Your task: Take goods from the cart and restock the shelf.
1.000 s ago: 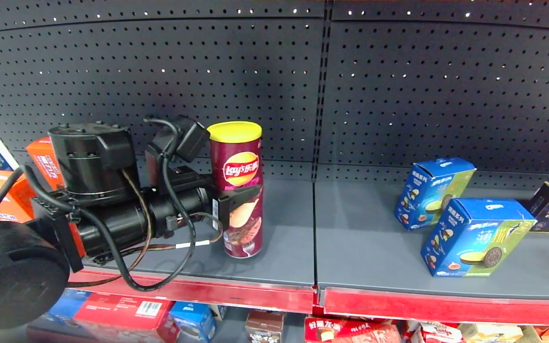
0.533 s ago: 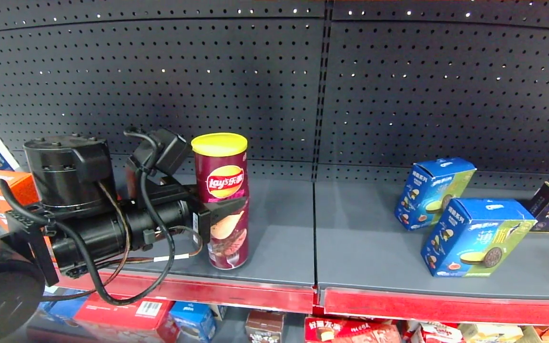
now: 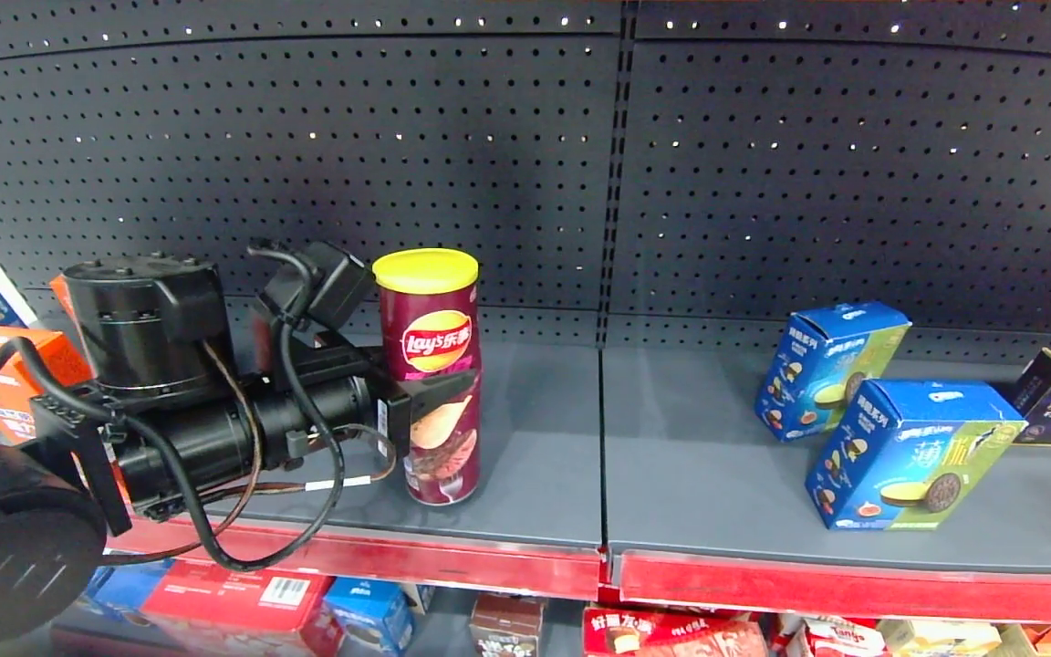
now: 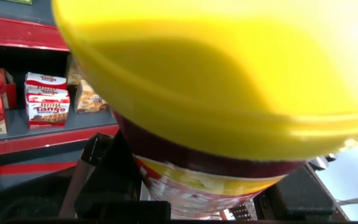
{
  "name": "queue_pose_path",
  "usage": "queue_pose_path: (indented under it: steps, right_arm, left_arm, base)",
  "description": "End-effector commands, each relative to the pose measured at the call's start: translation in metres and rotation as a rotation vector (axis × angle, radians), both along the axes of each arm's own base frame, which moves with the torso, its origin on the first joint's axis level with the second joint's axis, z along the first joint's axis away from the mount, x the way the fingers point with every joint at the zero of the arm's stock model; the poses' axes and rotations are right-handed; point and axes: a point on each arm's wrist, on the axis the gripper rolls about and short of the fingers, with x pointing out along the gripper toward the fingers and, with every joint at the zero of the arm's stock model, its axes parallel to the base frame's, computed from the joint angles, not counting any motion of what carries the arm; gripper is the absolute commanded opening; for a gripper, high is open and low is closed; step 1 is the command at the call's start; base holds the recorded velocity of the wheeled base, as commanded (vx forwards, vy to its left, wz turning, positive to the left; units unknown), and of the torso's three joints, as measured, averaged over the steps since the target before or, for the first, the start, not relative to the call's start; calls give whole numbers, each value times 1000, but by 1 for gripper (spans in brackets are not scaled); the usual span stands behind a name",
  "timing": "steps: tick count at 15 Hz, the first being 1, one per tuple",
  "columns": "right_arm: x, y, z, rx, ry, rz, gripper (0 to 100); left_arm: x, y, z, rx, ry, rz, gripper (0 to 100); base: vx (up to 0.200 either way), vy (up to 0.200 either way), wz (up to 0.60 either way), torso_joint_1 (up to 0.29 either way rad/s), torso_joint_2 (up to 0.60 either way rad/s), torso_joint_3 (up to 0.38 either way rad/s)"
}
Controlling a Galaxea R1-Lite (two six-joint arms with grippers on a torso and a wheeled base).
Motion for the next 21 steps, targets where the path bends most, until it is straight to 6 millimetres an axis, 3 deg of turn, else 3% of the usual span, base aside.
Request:
queue_pose_path:
  steps: [1,15,16,21]
  right_arm:
    - [1,0,0,3,5,0,0]
    - [4,-2,-2,15,19,17,0]
    - [4,-2,-2,15,19,17,0]
    - [4,-2,-2,15,19,18,0]
  left_arm:
    - [6,-3,-5,5,12,-2,0]
    - [5,-7,-12,8,21,-20,0]
    - [5,-7,-12,8,21,-20,100]
    - [5,-7,-13,8,25,-20,100]
  base:
    - [0,0,0,0,0,0]
    - [0,0,0,0,0,0]
    - [0,0,0,0,0,0]
    - [0,0,0,0,0,0]
